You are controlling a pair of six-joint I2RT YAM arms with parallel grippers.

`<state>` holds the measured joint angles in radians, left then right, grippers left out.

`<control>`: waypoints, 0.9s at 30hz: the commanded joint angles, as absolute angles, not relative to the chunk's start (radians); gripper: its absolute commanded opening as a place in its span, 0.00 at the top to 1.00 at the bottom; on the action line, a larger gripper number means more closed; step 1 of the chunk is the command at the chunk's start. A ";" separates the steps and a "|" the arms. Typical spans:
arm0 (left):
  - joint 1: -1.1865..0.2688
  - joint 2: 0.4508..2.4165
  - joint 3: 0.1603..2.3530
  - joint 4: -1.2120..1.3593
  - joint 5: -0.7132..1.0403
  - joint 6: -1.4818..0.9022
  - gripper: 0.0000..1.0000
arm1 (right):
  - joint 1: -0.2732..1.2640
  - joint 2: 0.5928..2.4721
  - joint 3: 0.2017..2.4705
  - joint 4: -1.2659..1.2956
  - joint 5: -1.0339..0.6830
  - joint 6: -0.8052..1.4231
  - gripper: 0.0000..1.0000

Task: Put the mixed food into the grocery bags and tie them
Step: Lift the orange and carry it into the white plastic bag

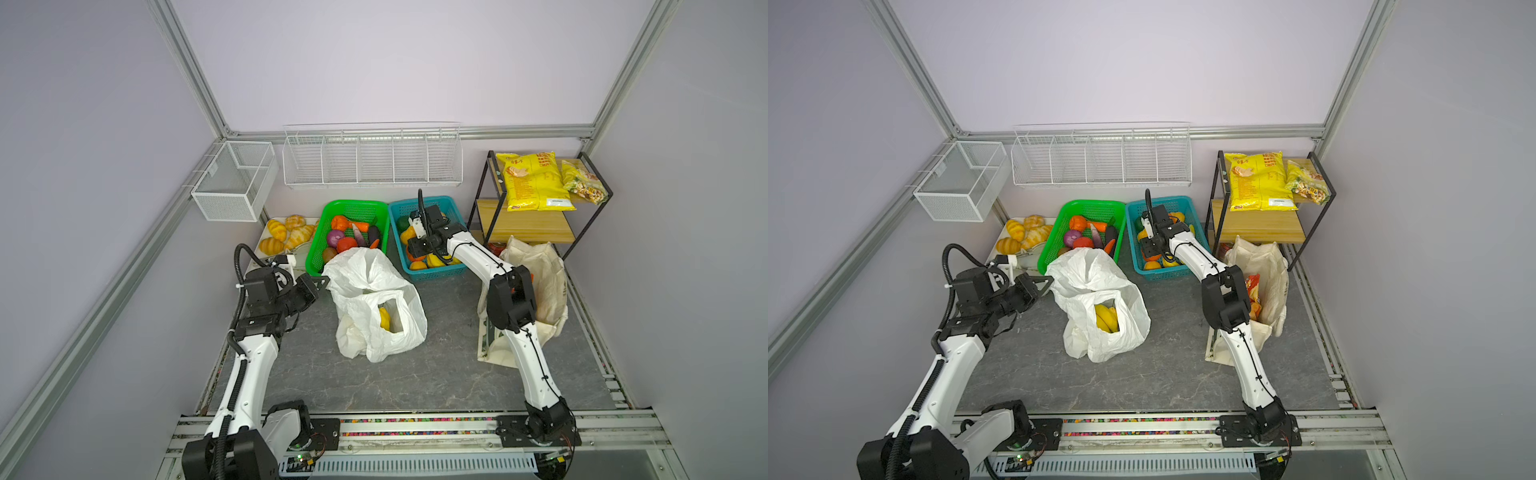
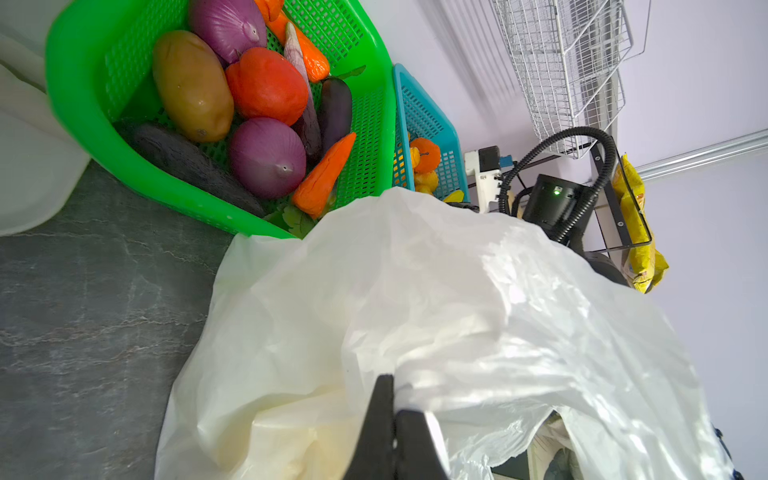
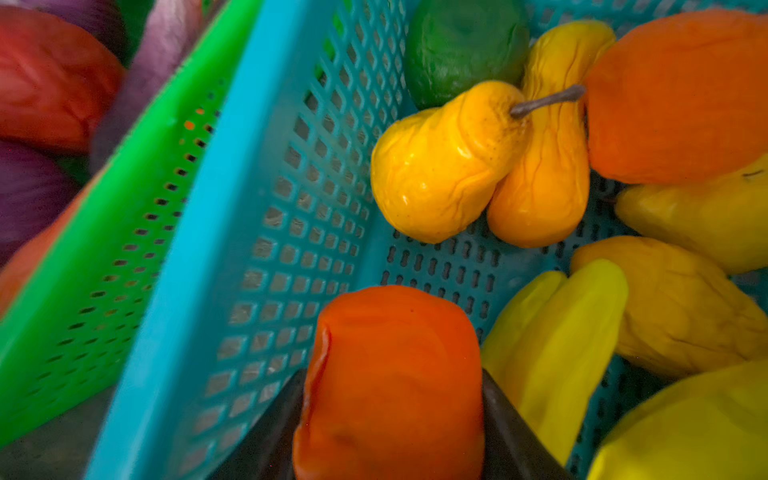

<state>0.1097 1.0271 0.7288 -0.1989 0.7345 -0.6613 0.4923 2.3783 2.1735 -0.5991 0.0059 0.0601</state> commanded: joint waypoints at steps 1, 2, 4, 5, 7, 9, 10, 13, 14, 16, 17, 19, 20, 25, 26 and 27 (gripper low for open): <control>0.115 1.029 0.718 -0.179 0.749 -0.666 1.00 | 0.486 2.227 2.095 -0.488 -0.025 0.071 0.67; 0.115 1.029 0.718 -0.177 0.752 -0.668 1.00 | 0.486 2.196 2.063 -0.468 -0.029 0.076 0.67; 0.115 1.031 0.719 -0.169 0.766 -0.675 1.00 | 0.486 2.113 1.977 -0.420 -0.040 0.089 0.68; 0.115 1.031 0.719 -0.165 0.771 -0.681 1.00 | 0.486 2.073 1.936 -0.401 -0.046 0.096 0.68; 0.114 1.030 0.719 -0.151 0.781 -0.698 1.00 | 0.485 1.968 1.819 -0.349 -0.061 0.120 0.68; 0.113 1.024 0.716 -0.137 0.788 -0.713 1.00 | 0.487 1.861 1.700 -0.303 -0.076 0.148 0.68; 0.113 1.021 0.716 -0.134 0.788 -0.717 1.00 | 0.488 1.800 1.637 -0.285 -0.087 0.166 0.68; 0.112 1.014 0.715 -0.131 0.788 -0.719 1.00 | 0.494 1.616 1.458 -0.242 -0.123 0.223 0.69; 0.113 1.014 0.715 -0.130 0.788 -0.721 1.00 | 0.500 1.560 1.409 -0.234 -0.124 0.236 0.69; 0.113 1.011 0.715 -0.127 0.792 -0.724 1.00 | 0.524 1.443 1.314 -0.236 -0.138 0.247 0.69; 0.113 1.009 0.715 -0.126 0.794 -0.724 1.00 | 0.540 1.398 1.282 -0.248 -0.142 0.243 0.69; 0.114 1.006 0.715 -0.122 0.800 -0.726 1.00 | 0.586 1.304 1.213 -0.284 -0.144 0.227 0.69; 0.113 1.005 0.715 -0.120 0.801 -0.725 1.00 | 0.608 1.271 1.185 -0.296 -0.150 0.220 0.69; 0.110 1.001 0.710 -0.108 0.808 -0.730 1.00 | 0.691 1.149 1.042 -0.311 -0.238 0.235 0.69; 0.110 0.999 0.710 -0.109 0.808 -0.730 1.00 | 0.703 1.141 1.026 -0.309 -0.250 0.235 0.69; 0.110 1.000 0.709 -0.106 0.809 -0.730 1.00 | 0.723 1.137 1.011 -0.302 -0.253 0.231 0.69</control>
<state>0.1093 1.0153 0.7185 -0.1356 0.7940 -0.7254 0.6956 1.1446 1.0569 -0.3035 -0.1970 0.2173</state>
